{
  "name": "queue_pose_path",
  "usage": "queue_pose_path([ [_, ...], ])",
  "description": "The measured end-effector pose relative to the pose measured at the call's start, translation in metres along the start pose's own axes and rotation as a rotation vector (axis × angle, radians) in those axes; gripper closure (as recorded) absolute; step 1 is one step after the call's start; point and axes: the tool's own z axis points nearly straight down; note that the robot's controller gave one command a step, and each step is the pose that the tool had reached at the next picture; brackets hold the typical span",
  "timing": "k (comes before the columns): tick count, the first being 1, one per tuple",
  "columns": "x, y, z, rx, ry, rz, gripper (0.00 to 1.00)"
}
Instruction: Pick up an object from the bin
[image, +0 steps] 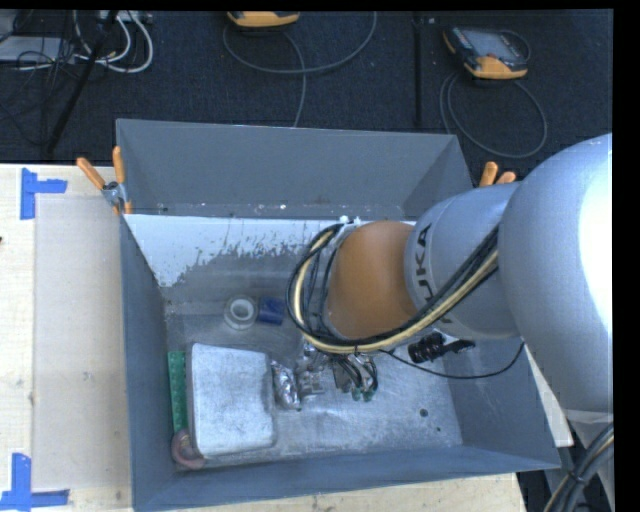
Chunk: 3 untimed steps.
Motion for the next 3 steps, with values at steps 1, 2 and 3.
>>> queue_pose_path([
  [1,0.016,0.01,-0.18,0.0,-0.003,-0.204,1.0],
  [2,0.017,0.01,-0.176,0.0,0.005,-0.205,1.0],
  [3,0.015,0.012,-0.075,0.002,0.013,0.073,1.0],
])
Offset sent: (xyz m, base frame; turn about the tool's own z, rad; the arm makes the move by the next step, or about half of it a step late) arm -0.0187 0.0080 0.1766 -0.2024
